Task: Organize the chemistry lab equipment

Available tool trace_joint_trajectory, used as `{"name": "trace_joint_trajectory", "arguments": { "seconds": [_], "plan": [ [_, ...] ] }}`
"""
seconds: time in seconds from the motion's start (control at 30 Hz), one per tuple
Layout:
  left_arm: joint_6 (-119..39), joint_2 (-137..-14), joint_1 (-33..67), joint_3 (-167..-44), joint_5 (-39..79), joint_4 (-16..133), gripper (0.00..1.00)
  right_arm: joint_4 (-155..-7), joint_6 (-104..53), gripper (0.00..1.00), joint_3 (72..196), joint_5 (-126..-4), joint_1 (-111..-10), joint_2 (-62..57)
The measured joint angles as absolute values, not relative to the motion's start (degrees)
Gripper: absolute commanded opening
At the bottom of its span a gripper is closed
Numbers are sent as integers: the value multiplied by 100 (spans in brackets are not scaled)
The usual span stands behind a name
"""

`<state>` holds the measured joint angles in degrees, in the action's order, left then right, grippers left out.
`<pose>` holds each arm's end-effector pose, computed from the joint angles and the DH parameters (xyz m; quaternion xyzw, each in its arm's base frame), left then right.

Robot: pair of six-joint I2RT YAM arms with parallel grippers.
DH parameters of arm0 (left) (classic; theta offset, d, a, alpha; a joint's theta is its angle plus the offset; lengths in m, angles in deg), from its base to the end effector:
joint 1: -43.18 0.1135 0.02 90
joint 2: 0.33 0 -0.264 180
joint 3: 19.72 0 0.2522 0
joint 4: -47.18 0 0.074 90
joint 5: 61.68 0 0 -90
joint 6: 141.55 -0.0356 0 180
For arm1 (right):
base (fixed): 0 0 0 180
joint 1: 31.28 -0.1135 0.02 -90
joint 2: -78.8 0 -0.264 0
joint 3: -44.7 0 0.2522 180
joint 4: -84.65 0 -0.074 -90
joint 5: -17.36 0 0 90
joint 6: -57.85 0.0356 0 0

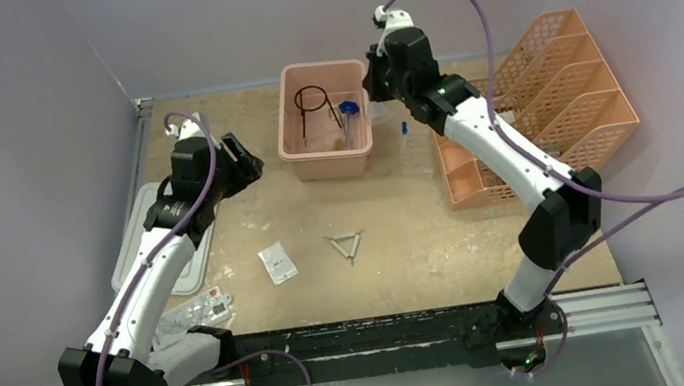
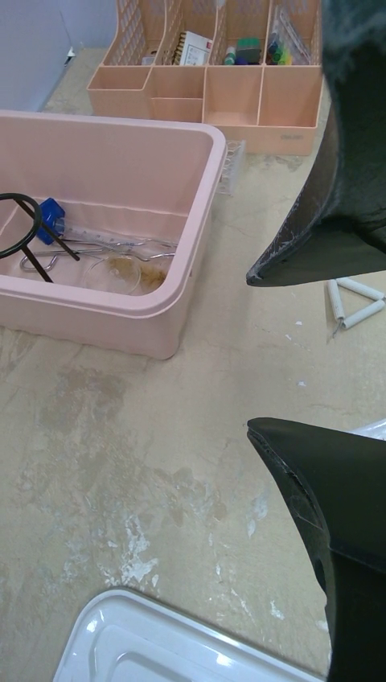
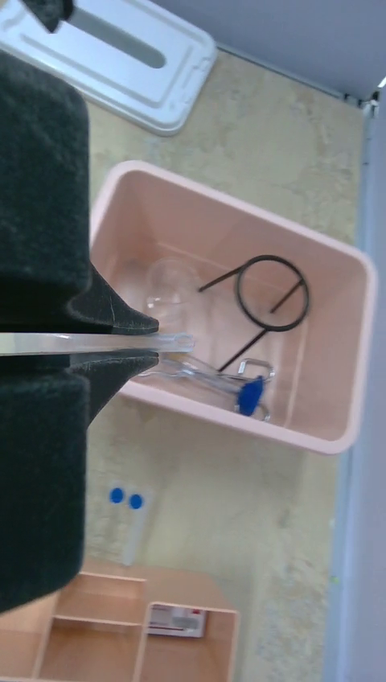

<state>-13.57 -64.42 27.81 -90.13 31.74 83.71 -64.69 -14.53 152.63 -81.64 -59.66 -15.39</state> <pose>0.2416 -0.0642 0.3236 -0.1845 0.8468 -0.2005 0.4568 0.3446 0.1799 0.4049 -0.0286 0.8018 0.1739 0.5710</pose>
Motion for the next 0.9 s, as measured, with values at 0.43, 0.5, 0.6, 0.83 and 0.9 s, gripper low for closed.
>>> {"name": "trace_joint_trajectory", "arguments": {
  "seconds": [0.43, 0.5, 0.6, 0.83, 0.9],
  "plan": [
    [-1346, -6427, 2781, -9011, 3471, 8517, 60, -6307, -1411, 0, 16996, -8402, -6143, -3943],
    [-1373, -6427, 2779, -9015, 3543, 8583, 60, -6230, -1418, 0, 17228, -8470, -6281, -4210],
    [-1394, -6427, 2781, -9015, 3650, 8635, 60, -6093, -1356, 0, 17333, -8636, -6449, -4398],
    [-1484, -6438, 2781, -9015, 3806, 8686, 60, -5791, -1020, 0, 17333, -9010, -6548, -4549],
    [-1499, -6460, 2779, -9015, 3823, 8688, 60, -5704, -943, 0, 17352, -9069, -6521, -4625]
  ]
}}
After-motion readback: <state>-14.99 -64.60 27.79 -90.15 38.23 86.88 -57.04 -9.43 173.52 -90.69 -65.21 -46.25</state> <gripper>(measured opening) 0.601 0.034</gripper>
